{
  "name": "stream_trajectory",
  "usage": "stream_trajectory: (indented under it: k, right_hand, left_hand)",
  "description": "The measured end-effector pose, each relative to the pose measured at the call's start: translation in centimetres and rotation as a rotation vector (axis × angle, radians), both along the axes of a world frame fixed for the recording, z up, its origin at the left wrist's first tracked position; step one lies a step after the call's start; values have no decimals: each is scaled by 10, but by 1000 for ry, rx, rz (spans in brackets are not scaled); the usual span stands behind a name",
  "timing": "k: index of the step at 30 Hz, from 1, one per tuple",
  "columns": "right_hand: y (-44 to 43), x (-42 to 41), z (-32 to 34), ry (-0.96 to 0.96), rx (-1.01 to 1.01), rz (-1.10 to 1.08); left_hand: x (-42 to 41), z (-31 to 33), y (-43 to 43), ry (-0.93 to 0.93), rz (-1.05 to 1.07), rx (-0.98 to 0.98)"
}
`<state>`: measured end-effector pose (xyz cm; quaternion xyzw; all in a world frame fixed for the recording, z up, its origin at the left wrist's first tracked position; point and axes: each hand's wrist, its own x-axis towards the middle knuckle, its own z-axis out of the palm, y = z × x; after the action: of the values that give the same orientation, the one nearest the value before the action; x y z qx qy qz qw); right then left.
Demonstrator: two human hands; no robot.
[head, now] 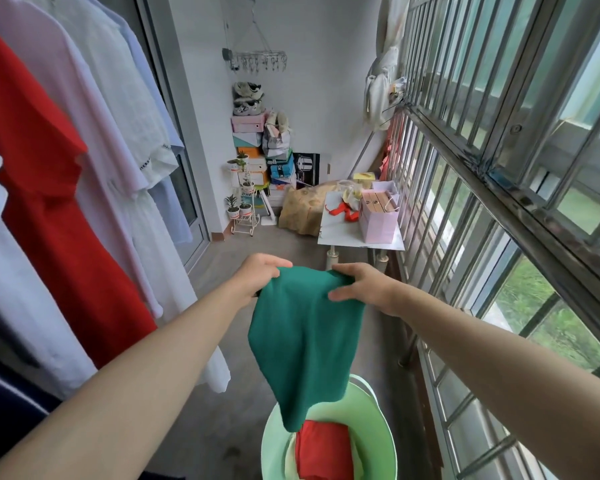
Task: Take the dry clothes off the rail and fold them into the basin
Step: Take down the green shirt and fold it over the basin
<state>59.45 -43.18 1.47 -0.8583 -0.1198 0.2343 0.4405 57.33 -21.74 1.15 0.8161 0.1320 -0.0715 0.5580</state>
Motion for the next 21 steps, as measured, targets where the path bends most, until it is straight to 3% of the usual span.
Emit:
stream_trajectory:
  k: [2, 4, 7, 11, 13, 16, 19, 21]
  right_hand:
    - [2, 0, -3, -224, -353, 147]
    - [1, 2, -10, -432, -529, 183]
    - [-5, 5, -18, -502, -539, 115]
    - [-13, 10, -21, -513, -547, 77]
    - [-17, 15, -21, -487, -507, 48]
    - [-28, 15, -17, -404, -329, -52]
    - [-43, 10, -12, -47, 334, -161]
    - [-49, 7, -11, 140, 595, -184]
  left_hand:
    - [-4, 1, 2, 47, -36, -6]
    - [-9, 0, 1, 53, -126, 38]
    - [-14, -8, -2, 53, -235, 224]
    - [-13, -26, -8, 25, -290, 629]
    - [-12, -27, -8, -29, -257, 695]
    - [-10, -23, 0, -47, -220, 387]
    - [-13, -15, 4, -41, -134, -191]
    - [-14, -7, -4, -47, -102, -435]
